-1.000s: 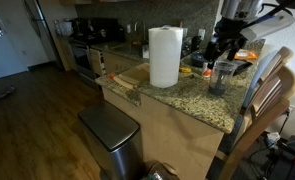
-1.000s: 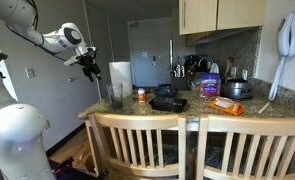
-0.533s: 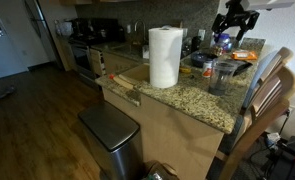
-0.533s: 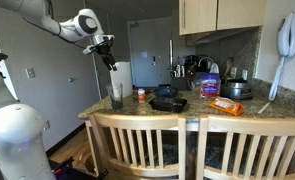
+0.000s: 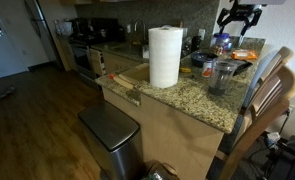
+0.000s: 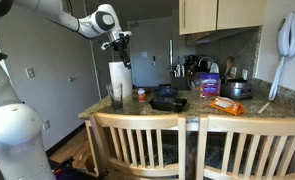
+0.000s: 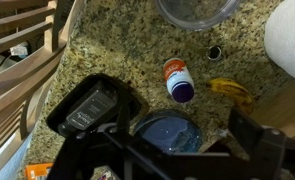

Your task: Put the white bottle in the bowl, remove the white bottle from the bowl and put it on the countertop

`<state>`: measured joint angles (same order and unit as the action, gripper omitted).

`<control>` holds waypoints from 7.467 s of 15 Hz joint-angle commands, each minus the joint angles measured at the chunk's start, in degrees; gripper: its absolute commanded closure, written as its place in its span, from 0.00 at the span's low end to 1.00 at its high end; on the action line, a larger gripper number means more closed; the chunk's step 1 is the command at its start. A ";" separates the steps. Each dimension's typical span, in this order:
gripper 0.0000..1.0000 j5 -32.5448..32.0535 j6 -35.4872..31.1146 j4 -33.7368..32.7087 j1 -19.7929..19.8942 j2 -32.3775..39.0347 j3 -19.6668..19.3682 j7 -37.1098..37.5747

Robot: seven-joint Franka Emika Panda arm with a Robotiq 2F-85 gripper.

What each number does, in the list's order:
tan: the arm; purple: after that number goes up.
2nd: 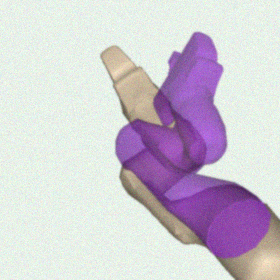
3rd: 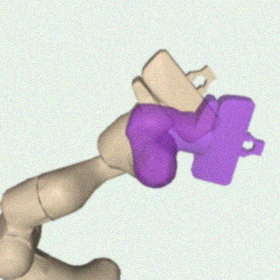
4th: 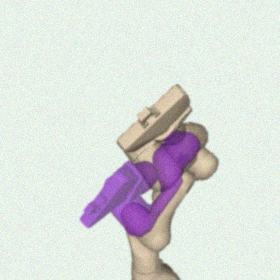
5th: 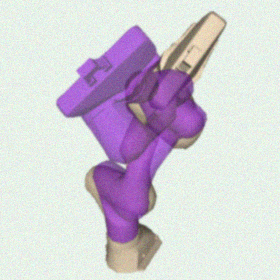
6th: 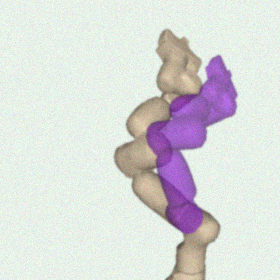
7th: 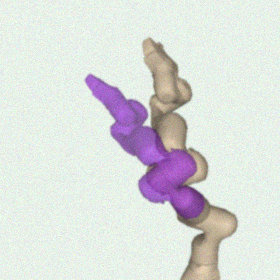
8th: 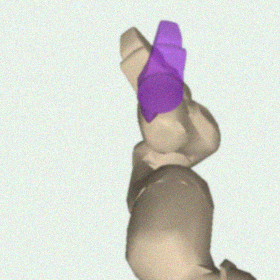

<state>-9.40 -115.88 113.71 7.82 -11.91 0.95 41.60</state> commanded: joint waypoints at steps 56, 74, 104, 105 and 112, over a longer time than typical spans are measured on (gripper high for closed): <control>0.00 4.58 5.69 -19.77 -5.44 27.94 -6.94 26.72; 0.00 3.35 10.42 -22.33 -3.15 31.58 -9.57 32.40; 0.34 -3.75 10.73 -21.56 -5.71 33.65 -11.65 48.34; 0.40 -3.88 10.62 -21.51 -5.83 33.53 -11.67 48.50; 0.69 -7.40 8.42 -21.61 -7.29 32.08 -12.33 53.61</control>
<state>-13.97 -105.69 92.17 1.54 21.52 -10.88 91.57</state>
